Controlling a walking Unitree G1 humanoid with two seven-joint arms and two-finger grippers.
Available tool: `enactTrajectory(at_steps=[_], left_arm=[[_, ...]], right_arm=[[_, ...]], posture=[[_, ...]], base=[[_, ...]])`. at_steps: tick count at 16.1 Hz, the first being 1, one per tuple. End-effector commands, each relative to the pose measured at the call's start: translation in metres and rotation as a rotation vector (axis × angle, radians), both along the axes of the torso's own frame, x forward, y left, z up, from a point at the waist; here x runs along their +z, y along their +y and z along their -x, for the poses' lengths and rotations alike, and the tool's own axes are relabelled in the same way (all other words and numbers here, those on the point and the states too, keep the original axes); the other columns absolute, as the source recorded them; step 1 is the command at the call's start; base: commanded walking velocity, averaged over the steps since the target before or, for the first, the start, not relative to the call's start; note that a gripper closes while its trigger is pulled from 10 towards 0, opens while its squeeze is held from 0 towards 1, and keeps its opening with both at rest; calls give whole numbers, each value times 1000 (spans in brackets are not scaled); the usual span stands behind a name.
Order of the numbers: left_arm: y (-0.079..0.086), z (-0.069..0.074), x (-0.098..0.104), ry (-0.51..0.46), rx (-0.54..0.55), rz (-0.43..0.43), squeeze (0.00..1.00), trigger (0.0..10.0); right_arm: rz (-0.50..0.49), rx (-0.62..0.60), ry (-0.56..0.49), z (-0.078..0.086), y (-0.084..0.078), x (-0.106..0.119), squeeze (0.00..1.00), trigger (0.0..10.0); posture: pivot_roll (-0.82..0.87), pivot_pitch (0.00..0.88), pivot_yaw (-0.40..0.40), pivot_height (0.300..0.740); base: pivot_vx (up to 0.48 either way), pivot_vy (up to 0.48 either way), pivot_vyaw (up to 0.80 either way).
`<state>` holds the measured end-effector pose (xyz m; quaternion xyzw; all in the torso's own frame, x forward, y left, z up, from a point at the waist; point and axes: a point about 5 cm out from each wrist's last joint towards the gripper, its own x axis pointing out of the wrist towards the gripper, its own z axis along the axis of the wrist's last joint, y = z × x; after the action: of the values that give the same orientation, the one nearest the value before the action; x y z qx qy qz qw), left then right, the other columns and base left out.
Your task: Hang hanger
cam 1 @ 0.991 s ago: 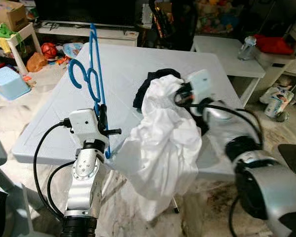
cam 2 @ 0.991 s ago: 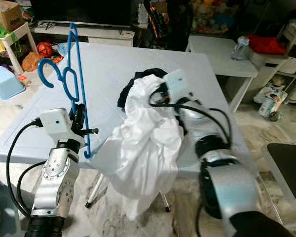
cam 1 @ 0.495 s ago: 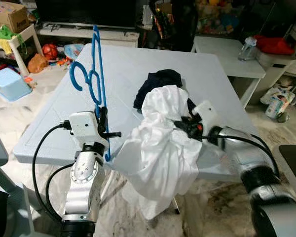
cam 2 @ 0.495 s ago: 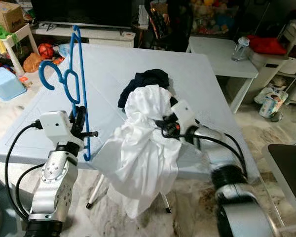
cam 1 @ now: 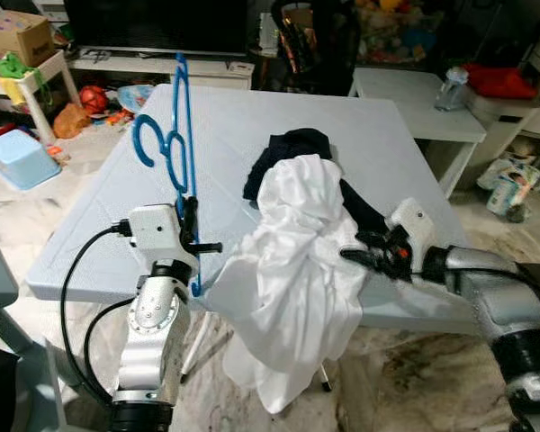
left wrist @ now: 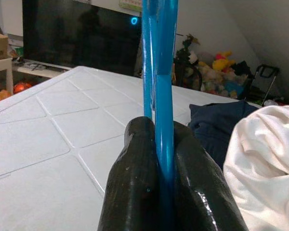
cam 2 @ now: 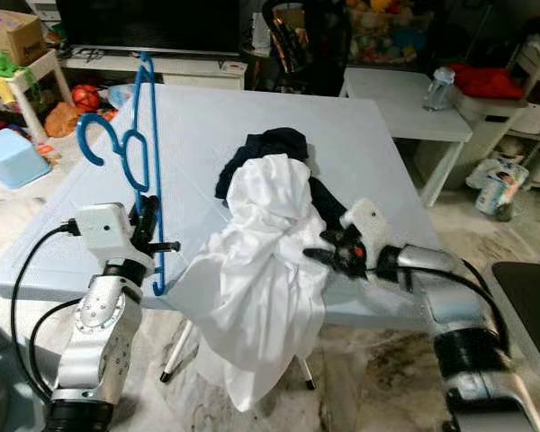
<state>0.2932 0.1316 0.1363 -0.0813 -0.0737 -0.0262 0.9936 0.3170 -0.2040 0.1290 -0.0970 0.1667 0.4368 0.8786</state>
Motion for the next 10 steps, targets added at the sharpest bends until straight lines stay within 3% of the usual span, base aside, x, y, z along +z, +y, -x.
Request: enactTrajectory(at_steps=[1,4,7,10], left_arm=[[-2,0,-9,52,-13,-2,0,10000],[3,0,-9,54,-6,-7,0,10000],[3,1,-9,55,-5,-7,0,10000],[2,1,-10,59,-10,-7,0,10000]], right_arm=[[-17,102,25,10,9,2,1000,10000],[-50,184,55,24,32,-4,1000,10000],[-33,176,25,30,52,-15,1000,10000],[-51,83,-38,24,67,-13,1000,10000]], posture=[[-61,0,-41,740],[-55,0,-41,740],[-49,0,-39,740],[-51,0,-36,740]], base=[[0,0,0],[0,0,0],[0,0,0],[0,0,0]])
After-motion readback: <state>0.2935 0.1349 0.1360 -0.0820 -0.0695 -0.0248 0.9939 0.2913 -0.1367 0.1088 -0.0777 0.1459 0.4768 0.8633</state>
